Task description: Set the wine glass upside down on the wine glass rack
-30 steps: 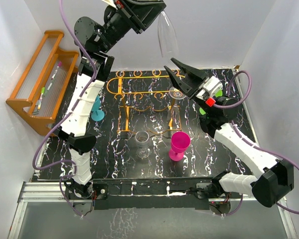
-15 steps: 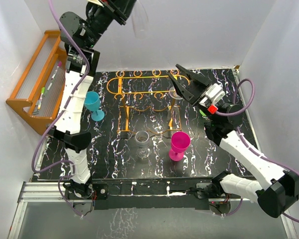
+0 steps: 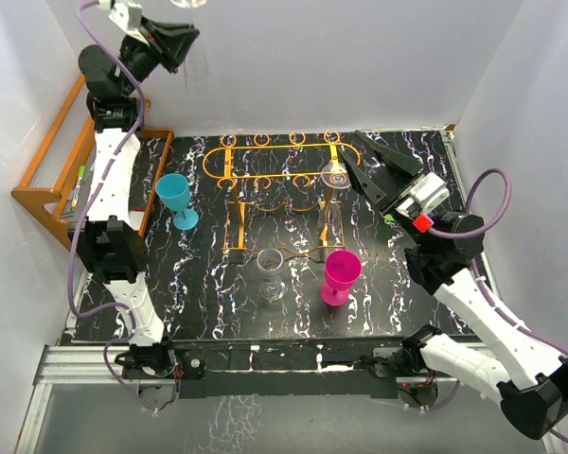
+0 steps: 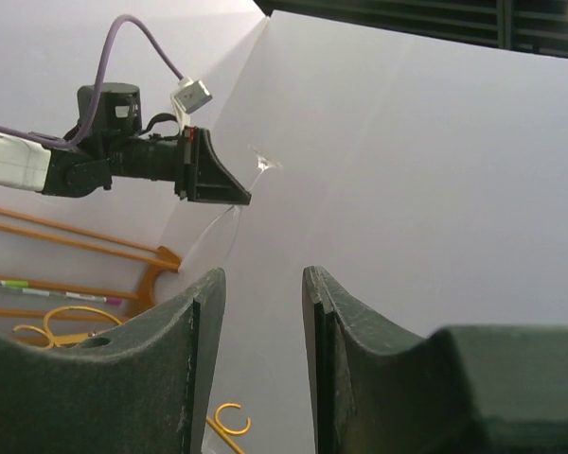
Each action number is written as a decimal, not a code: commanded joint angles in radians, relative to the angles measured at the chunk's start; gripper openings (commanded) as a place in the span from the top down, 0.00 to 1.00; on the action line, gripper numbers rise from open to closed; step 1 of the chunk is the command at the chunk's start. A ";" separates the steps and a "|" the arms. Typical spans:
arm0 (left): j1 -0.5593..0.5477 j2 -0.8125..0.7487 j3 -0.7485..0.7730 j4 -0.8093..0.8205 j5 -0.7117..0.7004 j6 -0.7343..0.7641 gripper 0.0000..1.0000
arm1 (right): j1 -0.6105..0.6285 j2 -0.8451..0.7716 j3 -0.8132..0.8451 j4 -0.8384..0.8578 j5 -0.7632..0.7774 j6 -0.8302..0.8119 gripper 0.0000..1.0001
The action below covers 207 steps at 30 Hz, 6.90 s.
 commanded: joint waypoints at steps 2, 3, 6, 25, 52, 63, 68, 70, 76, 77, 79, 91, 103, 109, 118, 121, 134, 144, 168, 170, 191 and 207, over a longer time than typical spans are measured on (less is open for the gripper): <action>0.018 -0.080 -0.161 0.187 0.275 0.051 1.00 | 0.006 -0.039 -0.020 -0.076 0.043 -0.022 0.59; 0.025 -0.085 -0.203 0.233 0.308 0.035 1.00 | 0.006 -0.046 -0.025 -0.089 0.047 -0.022 0.59; 0.050 -0.097 -0.358 0.547 0.363 -0.059 1.00 | 0.006 -0.075 -0.040 -0.123 0.070 -0.021 0.59; 0.060 -0.130 -0.806 0.982 0.401 -0.065 1.00 | 0.006 -0.164 -0.009 -0.288 0.183 -0.041 0.50; -0.013 -0.176 -0.923 1.052 0.502 -0.008 1.00 | 0.006 -0.191 -0.022 -0.231 0.160 0.045 0.02; -0.015 -0.181 -0.996 1.136 0.535 0.009 1.00 | 0.005 -0.161 -0.006 -0.228 0.120 0.079 0.02; -0.015 -0.173 -1.019 1.219 0.529 -0.007 1.00 | 0.006 -0.143 -0.003 -0.225 0.130 0.087 0.02; -0.015 -0.169 -1.025 1.243 0.533 -0.012 1.00 | 0.006 -0.140 -0.003 -0.225 0.137 0.088 0.02; -0.015 -0.162 -1.040 1.292 0.539 -0.015 1.00 | 0.006 -0.133 -0.002 -0.223 0.143 0.086 0.02; -0.015 -0.160 -1.040 1.292 0.539 -0.015 1.00 | 0.006 -0.132 -0.004 -0.222 0.145 0.086 0.02; -0.015 -0.154 -1.038 1.290 0.539 -0.016 1.00 | 0.006 -0.130 -0.002 -0.220 0.146 0.086 0.02; -0.014 -0.131 -1.062 1.293 0.525 0.002 0.61 | 0.006 -0.117 -0.002 -0.220 0.147 0.063 0.02; 0.018 -0.142 -1.084 1.269 0.553 -0.004 0.50 | 0.005 -0.083 0.093 -0.357 0.331 0.293 0.02; 0.060 -0.189 -1.068 1.097 0.540 0.002 0.49 | 0.006 0.159 0.611 -1.152 0.163 0.179 0.02; 0.078 -0.389 -0.996 0.306 0.492 0.334 0.54 | 0.006 -0.009 0.376 -1.047 0.293 0.190 0.02; 0.100 -0.434 -0.946 0.060 0.484 0.401 0.60 | 0.006 0.010 0.377 -1.079 0.313 0.222 0.02; 0.110 -0.423 -0.334 -1.375 -0.195 0.797 0.39 | 0.006 0.063 0.427 -1.040 0.287 0.262 0.02; 0.111 -0.308 -0.329 -1.587 -0.405 0.681 0.03 | 0.005 0.042 0.457 -1.120 0.212 0.181 0.02; 0.111 -0.089 -0.352 -1.335 -0.680 0.627 0.51 | 0.006 -0.023 0.469 -1.128 0.265 0.195 0.02; 0.111 -0.079 -0.352 -1.337 -0.675 0.629 0.55 | 0.006 -0.023 0.473 -1.128 0.267 0.195 0.02; 0.009 -0.194 -0.165 -1.321 -0.851 0.797 1.00 | 0.006 -0.002 0.483 -1.109 0.288 0.199 0.02; -0.378 -0.206 -0.073 -0.286 -1.195 1.754 1.00 | 0.006 0.036 0.492 -0.972 0.276 0.276 0.02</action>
